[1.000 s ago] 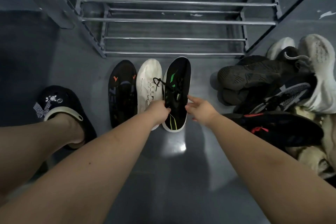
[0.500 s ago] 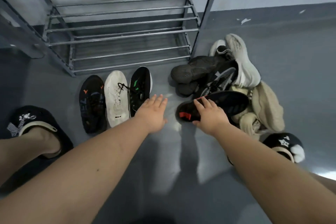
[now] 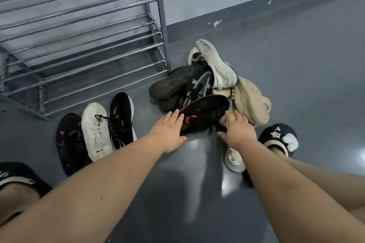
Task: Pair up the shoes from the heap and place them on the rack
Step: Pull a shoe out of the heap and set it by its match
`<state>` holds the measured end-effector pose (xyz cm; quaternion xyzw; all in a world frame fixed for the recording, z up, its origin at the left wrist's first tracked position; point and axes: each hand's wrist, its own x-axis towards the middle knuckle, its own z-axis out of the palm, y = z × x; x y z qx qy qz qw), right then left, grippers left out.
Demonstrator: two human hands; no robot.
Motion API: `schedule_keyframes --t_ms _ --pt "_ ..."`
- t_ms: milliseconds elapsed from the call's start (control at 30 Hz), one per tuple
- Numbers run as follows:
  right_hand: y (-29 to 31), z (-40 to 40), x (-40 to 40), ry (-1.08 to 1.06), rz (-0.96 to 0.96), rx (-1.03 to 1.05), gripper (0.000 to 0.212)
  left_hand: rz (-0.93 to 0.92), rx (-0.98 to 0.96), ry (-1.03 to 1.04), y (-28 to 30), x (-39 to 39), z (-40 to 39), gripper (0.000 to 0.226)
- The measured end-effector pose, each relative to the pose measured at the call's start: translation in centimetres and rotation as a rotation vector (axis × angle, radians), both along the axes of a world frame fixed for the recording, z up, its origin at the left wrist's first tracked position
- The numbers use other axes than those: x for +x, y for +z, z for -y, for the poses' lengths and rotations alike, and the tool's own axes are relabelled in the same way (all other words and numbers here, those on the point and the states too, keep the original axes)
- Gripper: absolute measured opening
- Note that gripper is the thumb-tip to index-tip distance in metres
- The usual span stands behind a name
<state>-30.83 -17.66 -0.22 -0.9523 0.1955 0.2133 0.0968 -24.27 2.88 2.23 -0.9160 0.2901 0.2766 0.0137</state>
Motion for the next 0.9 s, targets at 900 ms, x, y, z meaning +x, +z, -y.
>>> schedule_keyframes --t_ms 900 --pt "-5.0 2.1 5.9 -0.460 0.376 0.387 0.051 -0.197 -0.171 0.408 -7.4 7.4 4.5 0.063"
